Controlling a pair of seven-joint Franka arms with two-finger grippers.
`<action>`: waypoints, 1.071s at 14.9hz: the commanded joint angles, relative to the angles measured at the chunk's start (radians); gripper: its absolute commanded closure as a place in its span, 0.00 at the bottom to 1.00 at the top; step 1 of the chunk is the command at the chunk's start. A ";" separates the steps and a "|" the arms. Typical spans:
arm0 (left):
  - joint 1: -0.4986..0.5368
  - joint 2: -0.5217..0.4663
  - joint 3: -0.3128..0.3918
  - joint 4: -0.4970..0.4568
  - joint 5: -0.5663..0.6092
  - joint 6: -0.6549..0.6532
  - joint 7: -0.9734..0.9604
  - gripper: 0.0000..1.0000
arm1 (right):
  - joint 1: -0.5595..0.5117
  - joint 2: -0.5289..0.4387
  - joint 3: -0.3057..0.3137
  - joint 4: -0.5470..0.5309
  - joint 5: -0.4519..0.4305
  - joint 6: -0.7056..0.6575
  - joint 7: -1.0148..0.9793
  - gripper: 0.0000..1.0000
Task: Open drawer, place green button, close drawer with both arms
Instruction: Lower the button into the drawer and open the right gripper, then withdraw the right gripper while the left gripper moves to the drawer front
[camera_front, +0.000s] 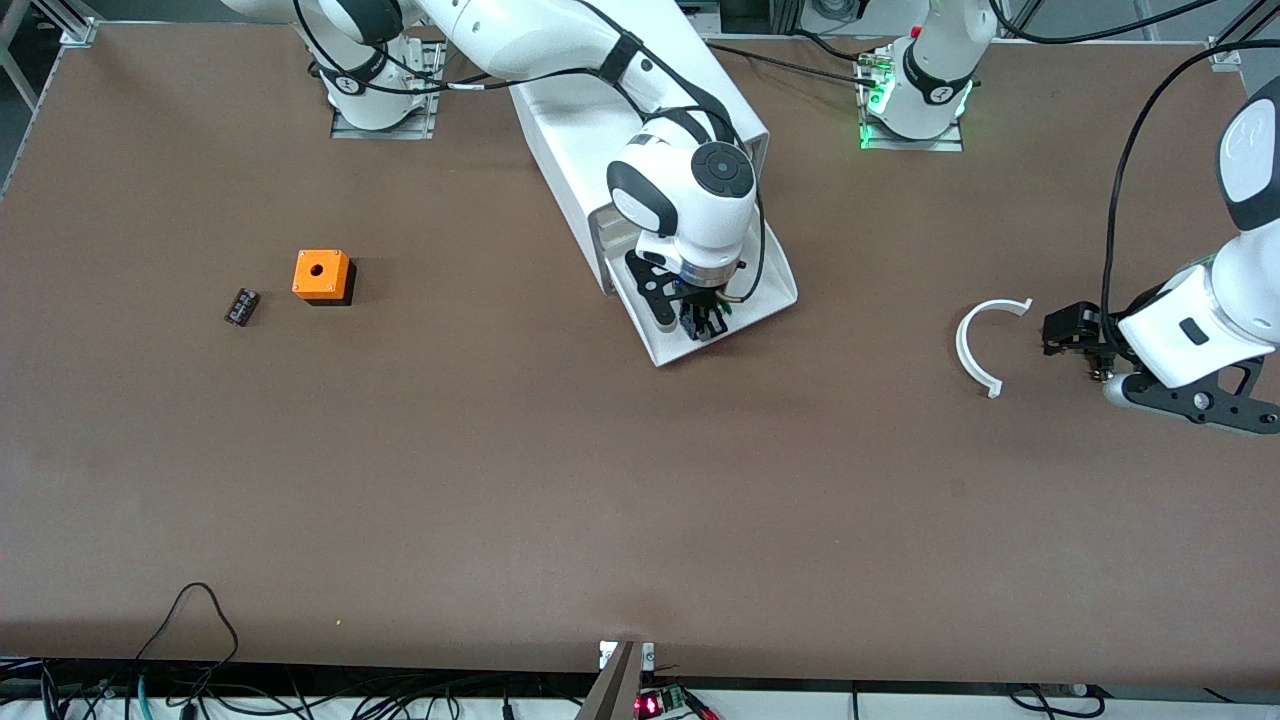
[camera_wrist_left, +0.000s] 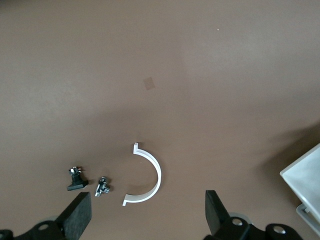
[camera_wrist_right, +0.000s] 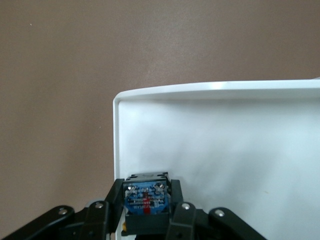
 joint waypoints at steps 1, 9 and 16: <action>-0.002 0.009 -0.006 0.020 0.015 -0.001 -0.079 0.00 | 0.008 -0.006 -0.010 0.010 -0.018 0.004 0.024 0.00; 0.001 0.018 -0.007 -0.047 -0.074 0.085 -0.286 0.00 | -0.126 -0.107 0.000 0.063 0.058 -0.098 -0.180 0.00; -0.110 0.052 -0.021 -0.253 -0.080 0.414 -0.669 0.00 | -0.324 -0.170 -0.001 0.063 0.240 -0.153 -0.687 0.00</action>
